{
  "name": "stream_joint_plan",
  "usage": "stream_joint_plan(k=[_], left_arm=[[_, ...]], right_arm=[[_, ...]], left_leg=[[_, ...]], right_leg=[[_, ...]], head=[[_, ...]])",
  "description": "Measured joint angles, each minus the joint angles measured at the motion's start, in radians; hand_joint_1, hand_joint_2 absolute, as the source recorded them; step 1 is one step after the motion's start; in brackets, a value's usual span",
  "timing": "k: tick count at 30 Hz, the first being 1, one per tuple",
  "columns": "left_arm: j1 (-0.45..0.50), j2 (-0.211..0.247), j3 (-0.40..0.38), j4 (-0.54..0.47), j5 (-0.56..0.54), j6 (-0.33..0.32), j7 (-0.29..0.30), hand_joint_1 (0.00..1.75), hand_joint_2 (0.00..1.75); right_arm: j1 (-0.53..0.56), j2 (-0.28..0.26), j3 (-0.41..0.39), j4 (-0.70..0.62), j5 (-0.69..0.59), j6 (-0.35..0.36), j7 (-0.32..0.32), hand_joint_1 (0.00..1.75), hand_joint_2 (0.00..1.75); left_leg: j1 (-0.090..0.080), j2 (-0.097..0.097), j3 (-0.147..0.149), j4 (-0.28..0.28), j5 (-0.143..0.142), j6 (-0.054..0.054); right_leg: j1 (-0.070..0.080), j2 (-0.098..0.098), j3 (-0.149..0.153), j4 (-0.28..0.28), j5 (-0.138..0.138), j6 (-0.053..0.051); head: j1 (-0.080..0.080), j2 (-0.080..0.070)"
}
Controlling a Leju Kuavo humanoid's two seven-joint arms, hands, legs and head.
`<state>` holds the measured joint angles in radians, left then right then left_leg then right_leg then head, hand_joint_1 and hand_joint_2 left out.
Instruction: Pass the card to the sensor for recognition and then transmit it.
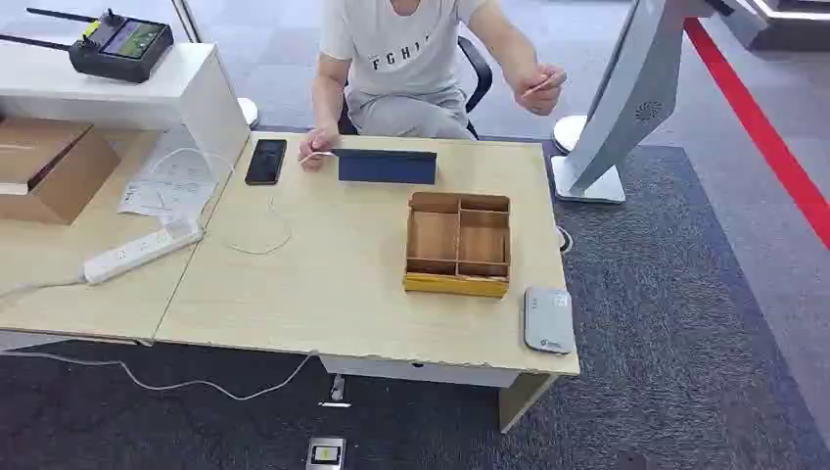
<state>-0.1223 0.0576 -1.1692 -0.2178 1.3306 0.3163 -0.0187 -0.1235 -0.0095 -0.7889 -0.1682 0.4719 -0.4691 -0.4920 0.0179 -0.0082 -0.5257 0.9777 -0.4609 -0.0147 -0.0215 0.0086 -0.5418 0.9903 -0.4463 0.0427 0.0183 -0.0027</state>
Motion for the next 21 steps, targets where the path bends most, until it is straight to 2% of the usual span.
stream_joint_plan(k=[1, 2, 3, 5, 6, 7, 9, 10, 13, 14, 17, 21], left_arm=[[0.0, 0.0, 0.0, 0.0, -0.004, -0.002, 0.003, 0.0, 0.0], [0.0, 0.001, 0.0, 0.0, -0.008, -0.009, 0.006, 0.0, 0.0], [0.0, 0.002, 0.0, 0.0, -0.011, -0.015, 0.006, 0.0, 0.0], [-0.001, 0.005, 0.0, 0.0, -0.014, -0.032, 0.008, 0.0, 0.0], [-0.001, 0.006, 0.0, 0.0, -0.014, -0.035, 0.009, 0.0, 0.0], [-0.001, 0.008, 0.0, 0.0, -0.014, -0.036, 0.01, 0.0, 0.0], [-0.001, 0.009, 0.0, 0.0, -0.013, -0.035, 0.014, 0.0, 0.0], [-0.001, 0.009, 0.0, 0.0, -0.012, -0.034, 0.014, 0.0, 0.0], [-0.004, 0.011, 0.0, 0.0, -0.015, -0.034, 0.01, 0.0, 0.0], [-0.004, 0.012, 0.0, 0.0, -0.017, -0.034, 0.01, 0.0, 0.0], [-0.006, 0.015, 0.0, 0.0, -0.03, -0.034, 0.01, 0.0, 0.0], [-0.007, 0.019, -0.001, 0.0, -0.045, -0.053, 0.0, 0.0, 0.0]], right_arm=[[-0.009, -0.025, -0.005, -0.008, -0.007, 0.039, -0.032, 0.0, 1.75], [-0.023, -0.046, -0.01, -0.015, -0.013, 0.063, -0.027, 0.0, 1.75], [-0.035, -0.07, -0.015, -0.03, -0.019, 0.092, 0.018, 0.0, 1.75], [-0.05, -0.125, -0.01, -0.113, -0.062, 0.175, 0.218, 0.0, 1.75], [-0.049, -0.141, 0.002, -0.16, -0.094, 0.182, 0.314, 0.0, 1.75], [-0.049, -0.162, 0.021, -0.216, -0.146, 0.181, 0.384, 0.0, 1.75], [-0.039, -0.197, 0.068, -0.309, -0.227, 0.165, 0.445, 0.0, 1.75], [-0.028, -0.22, 0.125, -0.398, -0.294, 0.129, 0.498, 0.0, 1.75], [-0.016, -0.278, 0.257, -0.552, -0.369, 0.037, 0.614, 0.0, 1.75], [-0.014, -0.304, 0.314, -0.623, -0.373, 0.011, 0.647, 0.0, 1.75], [-0.025, -0.348, 0.454, -0.778, -0.337, -0.005, 0.727, 0.0, 1.75], [-0.067, -0.388, 0.626, -0.956, -0.25, 0.001, 0.78, 0.0, 1.75]], left_leg=[[-0.001, 0.0, 0.0, 0.0, 0.0, 0.0], [0.0, 0.0, 0.0, 0.0, 0.0, 0.0], [-0.001, 0.0, 0.0, 0.0, 0.0, 0.001], [-0.004, 0.0, 0.0, 0.0, 0.001, 0.002], [-0.006, -0.001, 0.0, 0.0, 0.002, 0.004], [-0.006, -0.001, 0.0, 0.0, 0.002, 0.004], [-0.006, 0.0, -0.001, 0.0, 0.002, 0.004], [-0.007, 0.0, -0.001, 0.0, 0.002, 0.004], [-0.008, 0.001, -0.001, 0.0, 0.002, 0.005], [-0.008, 0.001, -0.002, 0.0, 0.003, 0.006], [-0.008, 0.001, -0.002, 0.0, 0.003, 0.007], [-0.007, -0.002, -0.003, 0.0, 0.005, 0.007]], right_leg=[[-0.001, 0.0, 0.0, 0.0, 0.0, 0.001], [0.0, 0.0, 0.0, 0.0, 0.001, 0.001], [0.0, 0.0, 0.001, 0.0, 0.001, 0.001], [-0.004, 0.0, 0.0, 0.0, 0.002, 0.003], [-0.006, 0.0, 0.001, 0.0, 0.001, 0.004], [-0.006, -0.001, 0.001, 0.0, 0.001, 0.004], [-0.006, 0.0, 0.001, 0.0, 0.002, 0.005], [-0.007, 0.0, 0.001, 0.0, 0.002, 0.005], [-0.008, 0.0, 0.001, 0.001, 0.002, 0.005], [-0.008, 0.0, 0.001, 0.001, 0.002, 0.005], [-0.007, 0.0, 0.001, 0.001, 0.003, 0.006], [-0.007, -0.001, 0.001, 0.002, 0.004, 0.007]], head=[[0.0, 0.0], [0.001, 0.0], [0.002, 0.0], [0.0, 0.0], [0.001, 0.0], [0.0, 0.0], [0.001, 0.0], [0.0, 0.0], [0.001, 0.0], [0.001, 0.0], [0.0, 0.0], [0.0, 0.0]])
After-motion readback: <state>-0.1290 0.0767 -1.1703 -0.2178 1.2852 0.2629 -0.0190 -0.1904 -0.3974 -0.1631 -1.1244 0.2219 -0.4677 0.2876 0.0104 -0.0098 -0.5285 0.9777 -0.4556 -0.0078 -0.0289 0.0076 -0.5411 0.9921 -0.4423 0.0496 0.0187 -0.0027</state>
